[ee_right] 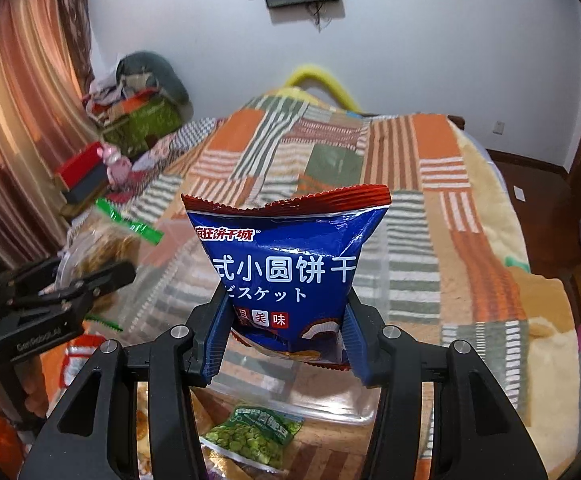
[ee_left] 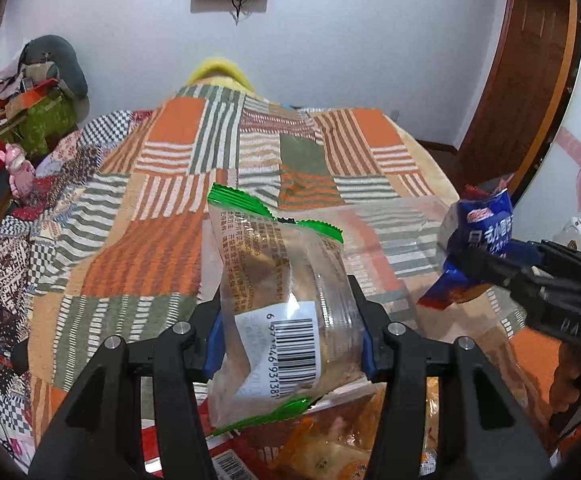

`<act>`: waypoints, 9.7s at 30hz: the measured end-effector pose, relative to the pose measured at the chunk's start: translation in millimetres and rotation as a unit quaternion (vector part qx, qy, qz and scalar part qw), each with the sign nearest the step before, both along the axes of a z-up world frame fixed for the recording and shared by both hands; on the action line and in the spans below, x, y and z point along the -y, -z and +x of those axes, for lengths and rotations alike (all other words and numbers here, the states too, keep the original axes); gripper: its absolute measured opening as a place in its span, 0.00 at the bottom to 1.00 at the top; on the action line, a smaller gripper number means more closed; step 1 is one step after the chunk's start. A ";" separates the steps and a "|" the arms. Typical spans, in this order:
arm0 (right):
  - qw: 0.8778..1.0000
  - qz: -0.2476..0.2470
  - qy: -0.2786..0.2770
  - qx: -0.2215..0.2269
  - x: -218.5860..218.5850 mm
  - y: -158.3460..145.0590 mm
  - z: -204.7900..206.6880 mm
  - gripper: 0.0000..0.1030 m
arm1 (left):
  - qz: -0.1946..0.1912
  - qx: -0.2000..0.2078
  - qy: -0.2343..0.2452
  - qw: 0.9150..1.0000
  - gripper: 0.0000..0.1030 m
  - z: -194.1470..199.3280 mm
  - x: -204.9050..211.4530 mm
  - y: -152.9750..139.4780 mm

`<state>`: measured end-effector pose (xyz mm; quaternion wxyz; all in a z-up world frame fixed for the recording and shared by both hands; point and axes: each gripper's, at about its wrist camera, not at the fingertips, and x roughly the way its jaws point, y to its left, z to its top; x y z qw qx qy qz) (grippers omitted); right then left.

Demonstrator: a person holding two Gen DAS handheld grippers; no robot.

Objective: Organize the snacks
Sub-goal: 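Release the bread bag into the clear box while the right tool drops the blue bag in, then grasp the green jelly cup with the right tool while the left tool grasps the fried-snack bag, then carry both items over the clear box and open both tools to drop them, then grasp the wafer-roll pack with the right tool while the left tool grasps the red snack bag, then lift the wafer-roll pack with the right tool while the left tool carries the red bag to the box, then open both tools to drop the wafer pack and red bag into the box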

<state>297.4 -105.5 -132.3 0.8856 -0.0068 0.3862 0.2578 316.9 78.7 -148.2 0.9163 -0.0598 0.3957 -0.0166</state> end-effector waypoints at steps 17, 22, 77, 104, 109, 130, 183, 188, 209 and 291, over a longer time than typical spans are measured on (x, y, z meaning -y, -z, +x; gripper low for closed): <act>1.000 -0.019 -0.006 0.023 12.5 -20.6 -23.8 0.71 | 0.022 0.034 0.019 0.999 0.71 -44.2 17.2 -35.1; 0.999 -0.020 -0.003 0.042 20.8 -34.1 -46.2 0.72 | 0.028 0.050 0.014 0.998 0.82 -79.9 14.1 -49.9; 0.999 -0.011 0.038 -0.037 73.2 25.5 -130.8 0.37 | -0.028 -0.009 -0.020 0.999 0.52 -158.1 8.0 19.5; 0.997 0.000 0.037 0.063 30.6 -26.0 -38.7 0.37 | -0.018 0.062 0.000 0.998 0.52 -50.8 22.5 -34.4; 0.998 -0.016 0.032 0.047 18.6 -11.2 -19.4 0.37 | -0.018 0.056 0.010 0.998 0.52 -26.6 31.6 -29.0; 0.999 -0.041 0.015 0.031 13.2 0.4 -12.9 0.37 | -0.013 0.017 0.029 0.999 0.64 -6.7 46.3 -12.6; 0.988 -0.107 -0.092 -0.069 28.6 54.7 -105.5 0.37 | -0.008 -0.126 0.007 0.992 0.94 -155.3 -37.1 73.6; 0.986 -0.105 -0.103 -0.076 29.5 51.3 -123.9 0.36 | 0.000 -0.110 0.014 0.994 0.96 -169.1 -35.7 62.0; 0.991 -0.072 -0.065 -0.092 11.1 69.4 -106.0 0.35 | 0.020 -0.106 -0.041 0.993 0.82 -173.6 -41.2 89.3; 0.997 -0.057 -0.030 0.040 13.1 -15.8 -79.1 0.42 | 0.028 0.001 0.005 1.000 0.91 -126.8 17.6 -12.5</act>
